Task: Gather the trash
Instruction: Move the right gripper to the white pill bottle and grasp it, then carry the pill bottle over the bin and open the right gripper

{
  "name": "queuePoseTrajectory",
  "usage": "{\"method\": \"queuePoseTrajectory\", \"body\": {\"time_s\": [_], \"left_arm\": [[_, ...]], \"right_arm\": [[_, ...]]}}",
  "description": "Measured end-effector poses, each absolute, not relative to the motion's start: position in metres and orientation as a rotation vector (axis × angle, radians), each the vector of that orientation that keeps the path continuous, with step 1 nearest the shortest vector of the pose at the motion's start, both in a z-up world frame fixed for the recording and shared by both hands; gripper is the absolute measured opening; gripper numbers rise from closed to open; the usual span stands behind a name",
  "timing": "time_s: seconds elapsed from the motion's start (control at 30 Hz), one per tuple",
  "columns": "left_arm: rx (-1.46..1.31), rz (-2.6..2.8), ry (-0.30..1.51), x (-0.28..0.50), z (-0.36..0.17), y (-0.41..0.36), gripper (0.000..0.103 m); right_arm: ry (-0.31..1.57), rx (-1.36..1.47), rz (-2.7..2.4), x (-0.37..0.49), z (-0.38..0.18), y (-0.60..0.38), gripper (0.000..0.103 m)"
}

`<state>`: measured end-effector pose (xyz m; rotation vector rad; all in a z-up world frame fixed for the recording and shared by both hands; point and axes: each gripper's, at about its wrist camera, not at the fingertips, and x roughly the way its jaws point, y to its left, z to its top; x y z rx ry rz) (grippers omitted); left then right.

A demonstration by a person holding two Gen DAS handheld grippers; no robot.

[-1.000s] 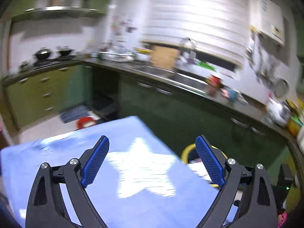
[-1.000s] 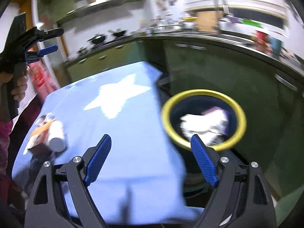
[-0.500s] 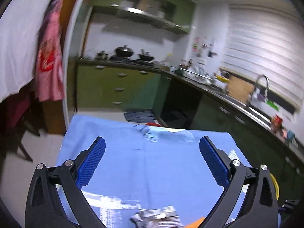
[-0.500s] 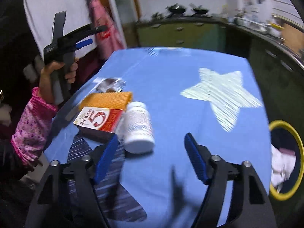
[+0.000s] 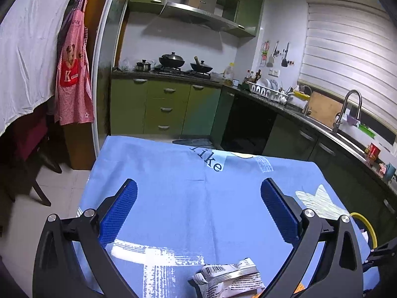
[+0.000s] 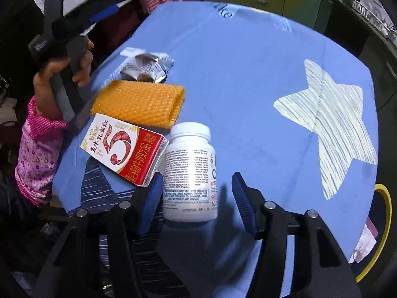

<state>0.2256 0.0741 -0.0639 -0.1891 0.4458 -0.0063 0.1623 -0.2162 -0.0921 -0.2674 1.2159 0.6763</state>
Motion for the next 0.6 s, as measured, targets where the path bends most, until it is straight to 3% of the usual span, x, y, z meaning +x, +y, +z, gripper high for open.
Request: {"method": "queuePoseTrajectory", "body": {"time_s": [0.3,0.6], "left_arm": [[-0.209,-0.018,0.447,0.222,-0.062,0.070,0.098],[-0.198,-0.027,0.457,0.222,-0.062,0.065,0.098]], "right_arm": [[1.270,-0.338,0.653,0.177,-0.111,-0.192,0.045],[1.225,-0.296,0.621,0.176,-0.104,-0.204,0.045]]}}
